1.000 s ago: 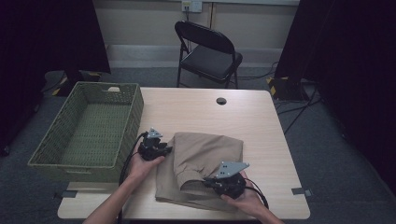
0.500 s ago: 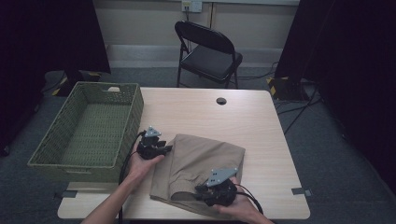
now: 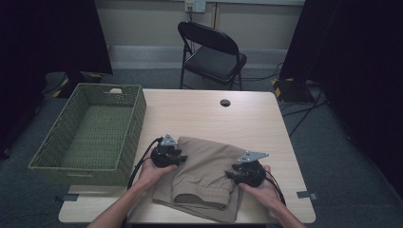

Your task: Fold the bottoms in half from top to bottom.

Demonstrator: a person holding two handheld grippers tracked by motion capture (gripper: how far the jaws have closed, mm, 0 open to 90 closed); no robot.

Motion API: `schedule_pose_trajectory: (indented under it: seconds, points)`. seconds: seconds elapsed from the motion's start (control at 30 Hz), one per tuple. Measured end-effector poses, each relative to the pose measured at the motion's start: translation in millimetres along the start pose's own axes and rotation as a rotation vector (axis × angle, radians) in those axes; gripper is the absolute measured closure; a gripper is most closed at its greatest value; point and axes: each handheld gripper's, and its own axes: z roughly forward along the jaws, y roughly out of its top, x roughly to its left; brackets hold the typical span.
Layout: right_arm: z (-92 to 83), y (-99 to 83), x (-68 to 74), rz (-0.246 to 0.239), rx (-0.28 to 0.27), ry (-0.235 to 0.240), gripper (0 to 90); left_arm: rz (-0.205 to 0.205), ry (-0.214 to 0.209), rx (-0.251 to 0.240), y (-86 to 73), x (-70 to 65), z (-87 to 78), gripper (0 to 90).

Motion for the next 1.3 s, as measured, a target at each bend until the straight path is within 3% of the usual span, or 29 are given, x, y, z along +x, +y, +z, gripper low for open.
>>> schedule_pose_trajectory:
  seconds: [0.17, 0.2, 0.47, 0.5, 0.57, 0.63, 0.67, 0.7, 0.73, 0.83, 0.9, 0.93, 0.97, 1.0, 1.17, 1.27, 1.3]
  points:
    - [2.5, -3.9, -6.9, -0.018, 0.015, -0.029, 53.9, -0.002, 0.016, 0.012, -0.2, -0.5, 0.5, 60.1]
    - [3.5, -4.2, -12.5, -0.019, 0.007, -0.036, 53.7, 0.016, 0.017, 0.020, -0.8, -1.9, -0.7, 60.1]
    - [7.1, -1.9, -30.5, -0.003, -0.003, -0.035, 51.7, -0.007, -0.043, 0.046, -9.7, -12.7, -13.2, 60.7]
    - [7.9, -1.5, -32.7, -0.001, -0.008, -0.034, 51.3, -0.001, -0.045, 0.040, -10.3, -13.3, -15.7, 60.7]
    - [8.1, -0.8, -31.1, 0.000, -0.008, -0.037, 49.0, -0.032, -0.051, -0.017, -4.6, -13.9, -20.9, 59.7]
    - [8.3, -0.7, -29.5, -0.004, -0.007, -0.040, 48.8, -0.023, -0.056, -0.033, -0.8, -15.1, -22.1, 60.3]
    - [8.4, -0.2, -28.2, -0.011, -0.004, -0.045, 48.6, -0.004, -0.078, -0.085, 9.2, -21.5, -23.7, 62.0]
    - [8.4, -0.2, -28.2, -0.011, -0.004, -0.045, 48.6, -0.004, -0.078, -0.085, 9.2, -21.5, -23.7, 64.0]
    - [8.6, -0.1, -28.7, -0.008, -0.003, -0.043, 48.4, 0.001, -0.114, -0.096, 16.9, -27.0, -20.8, 65.4]
    - [8.6, 0.0, -28.0, -0.013, -0.002, -0.047, 48.4, 0.037, -0.166, -0.101, 24.1, -38.4, -14.0, 72.7]
    - [8.6, 0.2, -28.0, -0.012, 0.000, -0.048, 48.4, 0.054, -0.185, -0.089, 25.3, -42.6, -9.8, 75.6]
    - [8.6, 0.2, -28.2, -0.009, 0.000, -0.046, 48.3, 0.089, -0.221, -0.057, 25.4, -51.2, 0.0, 76.9]
    - [8.7, 0.2, -28.2, -0.007, 0.000, -0.046, 48.3, 0.089, -0.221, -0.057, 25.4, -51.2, 0.0, 77.4]
    - [8.7, 0.2, -28.4, -0.006, 0.000, -0.045, 48.2, 0.114, -0.230, -0.024, 24.0, -59.3, 10.1, 77.1]
    - [8.5, 0.8, -27.4, -0.007, 0.004, -0.046, 47.4, 0.098, -0.197, 0.027, 13.9, -62.6, 25.9, 71.9]
    - [7.8, 2.8, -28.1, 0.000, 0.010, -0.028, 46.2, 0.085, -0.191, 0.016, 11.9, -61.4, 28.0, 72.4]
    - [7.3, 3.5, -28.0, 0.003, 0.011, -0.023, 45.9, 0.100, -0.179, 0.020, 12.2, -62.7, 27.6, 72.3]
